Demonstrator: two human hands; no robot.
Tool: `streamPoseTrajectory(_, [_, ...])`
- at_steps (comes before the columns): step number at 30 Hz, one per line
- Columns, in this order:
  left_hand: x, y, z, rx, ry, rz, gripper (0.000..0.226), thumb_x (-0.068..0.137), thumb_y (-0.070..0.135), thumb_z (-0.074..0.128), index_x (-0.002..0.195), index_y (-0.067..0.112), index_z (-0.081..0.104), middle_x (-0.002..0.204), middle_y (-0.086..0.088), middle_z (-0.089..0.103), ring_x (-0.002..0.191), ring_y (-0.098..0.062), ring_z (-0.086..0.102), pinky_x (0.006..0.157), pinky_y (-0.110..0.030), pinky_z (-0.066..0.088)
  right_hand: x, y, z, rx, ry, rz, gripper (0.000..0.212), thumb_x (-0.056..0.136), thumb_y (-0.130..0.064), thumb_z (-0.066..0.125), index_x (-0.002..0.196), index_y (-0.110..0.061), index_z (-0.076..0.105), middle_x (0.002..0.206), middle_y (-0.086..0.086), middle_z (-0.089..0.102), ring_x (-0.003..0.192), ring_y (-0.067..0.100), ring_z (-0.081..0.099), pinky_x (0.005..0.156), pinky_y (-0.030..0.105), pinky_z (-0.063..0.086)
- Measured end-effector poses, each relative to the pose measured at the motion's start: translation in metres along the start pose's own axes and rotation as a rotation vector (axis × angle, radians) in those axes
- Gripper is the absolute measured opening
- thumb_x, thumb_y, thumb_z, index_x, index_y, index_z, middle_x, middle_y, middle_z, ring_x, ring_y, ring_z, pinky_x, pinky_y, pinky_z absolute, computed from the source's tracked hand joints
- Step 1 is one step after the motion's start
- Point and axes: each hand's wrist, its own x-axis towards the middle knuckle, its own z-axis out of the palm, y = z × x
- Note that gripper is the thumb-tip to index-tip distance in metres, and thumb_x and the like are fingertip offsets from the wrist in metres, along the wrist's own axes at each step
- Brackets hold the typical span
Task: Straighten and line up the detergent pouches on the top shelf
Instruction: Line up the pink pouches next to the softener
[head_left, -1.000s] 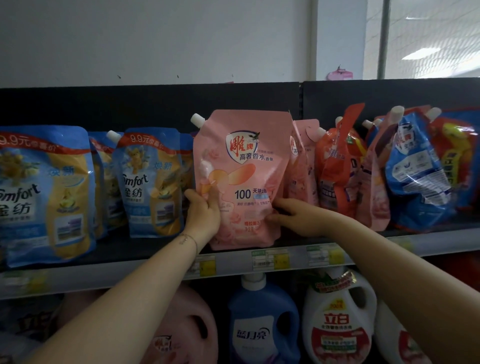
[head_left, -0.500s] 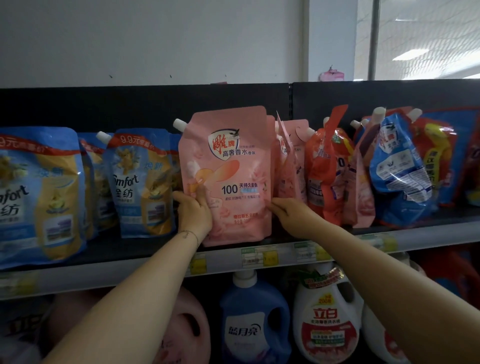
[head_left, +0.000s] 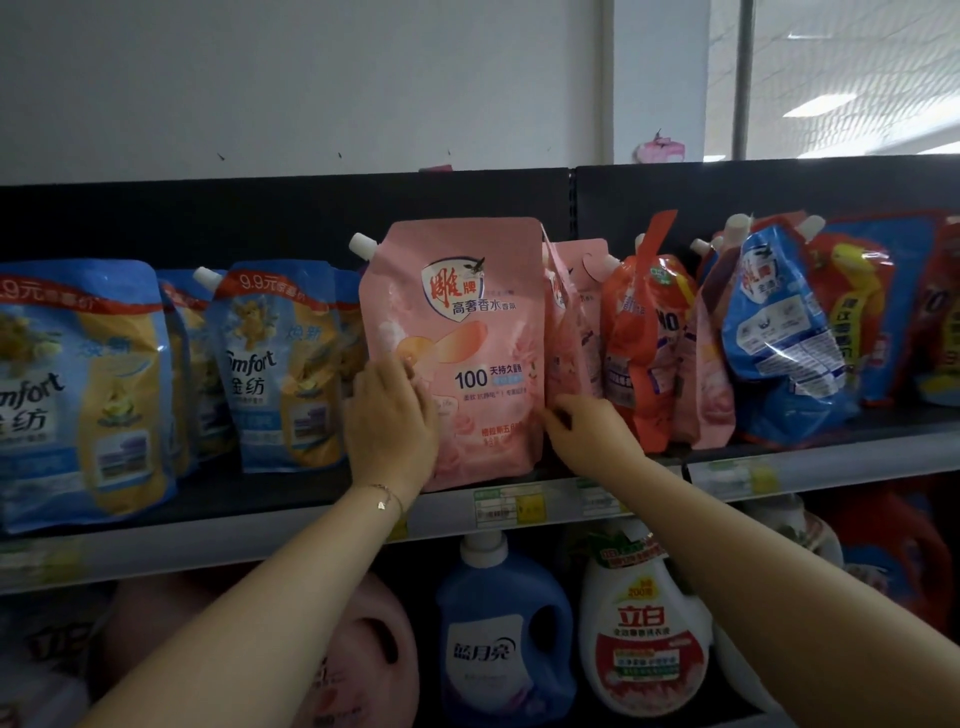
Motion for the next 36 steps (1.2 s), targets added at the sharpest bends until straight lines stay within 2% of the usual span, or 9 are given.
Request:
streamPoseTrajectory(3, [-0.005,0.022,0.005,-0.059,-0.056,0.207,0.016,0.083,0.010,0.058,0.093,0.011,0.046,0.086,-0.005,0.048,0.074,-0.015,0.043,0.063,-0.028,0.041,-0.005,0.005,-0.010,-0.009,0.095,-0.014,0.028,0.095,-0.027,0.050,0.073,-0.010,0.054,0.067,0.003,0.056,0.062,0.023,0.053,0.052,0.033,0.041])
streamPoseTrajectory(6, [-0.010,0.051,0.014,-0.087,-0.158,0.347,0.013,0.081,0.010,0.058,0.090,0.011,0.048,0.080,-0.003,0.048,0.070,-0.018,0.045,0.061,-0.033,0.045,-0.008,0.015,-0.017,-0.058,0.162,-0.055,0.024,0.092,-0.019,0.050,0.072,-0.007,0.049,0.071,0.006,0.051,0.063,0.026,0.050,0.055,0.037,0.041])
streamPoseTrajectory(9, [-0.013,0.079,0.027,-0.170,-0.286,0.392,0.013,0.085,0.013,0.054,0.097,0.011,0.048,0.085,-0.003,0.050,0.073,-0.021,0.050,0.060,-0.033,0.046,-0.004,0.028,-0.025,-0.187,0.099,-0.109,0.017,0.093,-0.020,0.049,0.080,-0.009,0.052,0.081,0.004,0.050,0.072,0.026,0.051,0.060,0.035,0.042])
streamPoseTrajectory(12, [-0.013,0.103,0.044,-0.229,-0.402,0.273,0.023,0.091,0.021,0.049,0.111,0.010,0.043,0.100,-0.006,0.050,0.085,-0.025,0.054,0.068,-0.036,0.049,0.004,0.038,-0.031,-0.313,-0.040,-0.149,0.015,0.093,-0.018,0.051,0.103,-0.010,0.057,0.102,0.006,0.053,0.090,0.028,0.056,0.067,0.036,0.045])
streamPoseTrajectory(16, [-0.003,0.125,0.070,-0.217,-0.487,-0.024,0.036,0.093,0.028,0.050,0.117,0.007,0.034,0.111,-0.014,0.051,0.094,-0.031,0.059,0.074,-0.033,0.045,0.021,0.049,-0.030,-0.372,-0.124,-0.113,0.036,0.093,-0.017,0.048,0.129,-0.014,0.048,0.124,0.007,0.048,0.107,0.030,0.053,0.084,0.041,0.048])
streamPoseTrajectory(21, [0.010,0.136,0.105,-0.173,-0.662,-0.213,0.041,0.096,0.033,0.043,0.125,0.005,0.032,0.119,-0.021,0.055,0.101,-0.035,0.060,0.079,-0.033,0.047,0.051,0.067,-0.034,-0.470,-0.295,-0.118,0.044,0.091,-0.018,0.052,0.134,-0.021,0.041,0.133,0.009,0.042,0.114,0.033,0.049,0.094,0.045,0.047])
streamPoseTrajectory(26, [0.008,0.142,0.127,-0.100,-0.722,-0.207,0.057,0.097,0.043,0.040,0.137,0.006,0.022,0.125,-0.024,0.053,0.106,-0.037,0.057,0.081,-0.033,0.044,0.061,0.094,-0.040,-0.478,-0.276,-0.133,0.047,0.093,-0.020,0.053,0.138,-0.021,0.038,0.140,0.010,0.037,0.127,0.031,0.040,0.101,0.041,0.038])
streamPoseTrajectory(30, [0.006,0.150,0.137,-0.094,-0.705,-0.217,0.057,0.094,0.048,0.046,0.130,0.007,0.028,0.123,-0.024,0.052,0.107,-0.039,0.055,0.082,-0.035,0.043,0.063,0.113,-0.049,-0.428,-0.279,-0.194,0.060,0.088,-0.036,0.062,0.140,-0.021,0.035,0.144,0.008,0.036,0.130,0.029,0.038,0.102,0.036,0.035])
streamPoseTrajectory(36, [0.006,0.161,0.153,-0.070,-0.673,-0.231,0.059,0.087,0.037,0.065,0.122,0.005,0.029,0.122,-0.022,0.052,0.105,-0.036,0.056,0.078,-0.033,0.043,0.068,0.141,-0.064,-0.350,-0.254,-0.206,0.073,0.082,-0.051,0.065,0.139,-0.016,0.035,0.145,0.006,0.039,0.129,0.027,0.040,0.105,0.036,0.036])
